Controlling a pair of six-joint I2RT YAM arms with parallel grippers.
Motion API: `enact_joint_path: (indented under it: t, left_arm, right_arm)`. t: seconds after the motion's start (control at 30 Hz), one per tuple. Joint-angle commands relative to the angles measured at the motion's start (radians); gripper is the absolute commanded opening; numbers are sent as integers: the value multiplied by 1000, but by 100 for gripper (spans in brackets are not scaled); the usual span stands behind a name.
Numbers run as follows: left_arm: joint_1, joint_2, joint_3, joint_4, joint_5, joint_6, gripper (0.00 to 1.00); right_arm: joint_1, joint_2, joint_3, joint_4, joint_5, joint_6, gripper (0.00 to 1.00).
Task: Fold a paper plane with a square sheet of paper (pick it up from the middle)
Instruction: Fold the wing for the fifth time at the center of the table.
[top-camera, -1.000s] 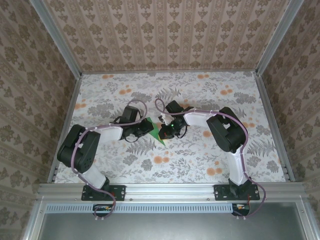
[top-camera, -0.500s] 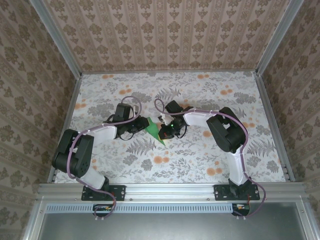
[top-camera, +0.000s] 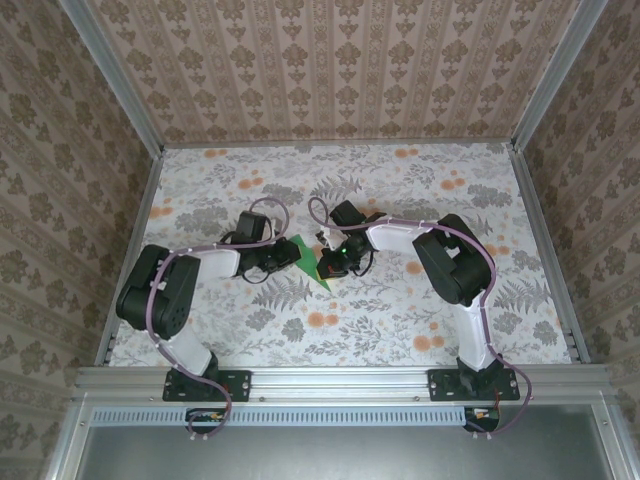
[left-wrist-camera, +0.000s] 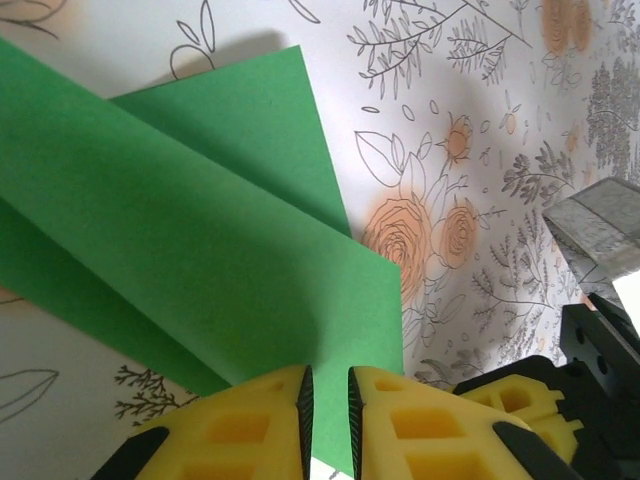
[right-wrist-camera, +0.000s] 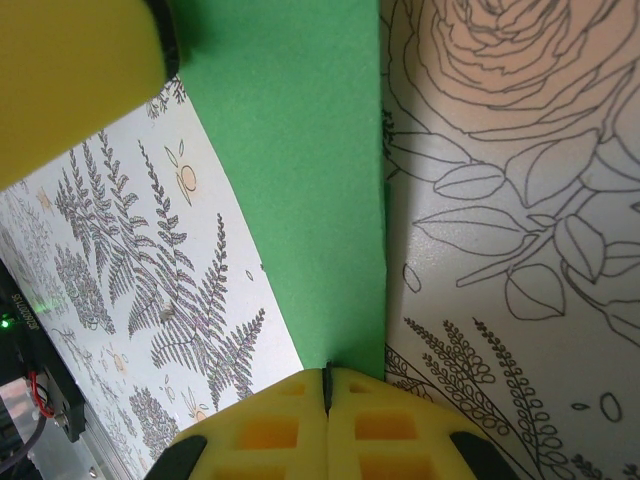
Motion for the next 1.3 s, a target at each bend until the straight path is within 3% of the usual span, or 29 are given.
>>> enact_joint_path:
  t: [0.0, 0.47, 0.97, 1.1, 1.27]
  left_arm:
    - [-3, 26, 25, 15, -13, 35, 19]
    - [25, 57, 16, -31, -72, 66, 17]
    - [226, 106, 92, -88, -30, 174, 13]
    - [262, 54, 87, -99, -13, 184, 13]
    - [234, -65, 39, -71, 17, 164, 13]
  right_arm:
    - [5, 48, -9, -88, 72, -18, 1]
    - [5, 40, -29, -127, 96, -42, 1]
    - [4, 36, -58, -135, 108, -55, 1]
    - [4, 35, -57, -135, 109, -56, 1]
    - [4, 35, -54, -135, 108, -54, 0]
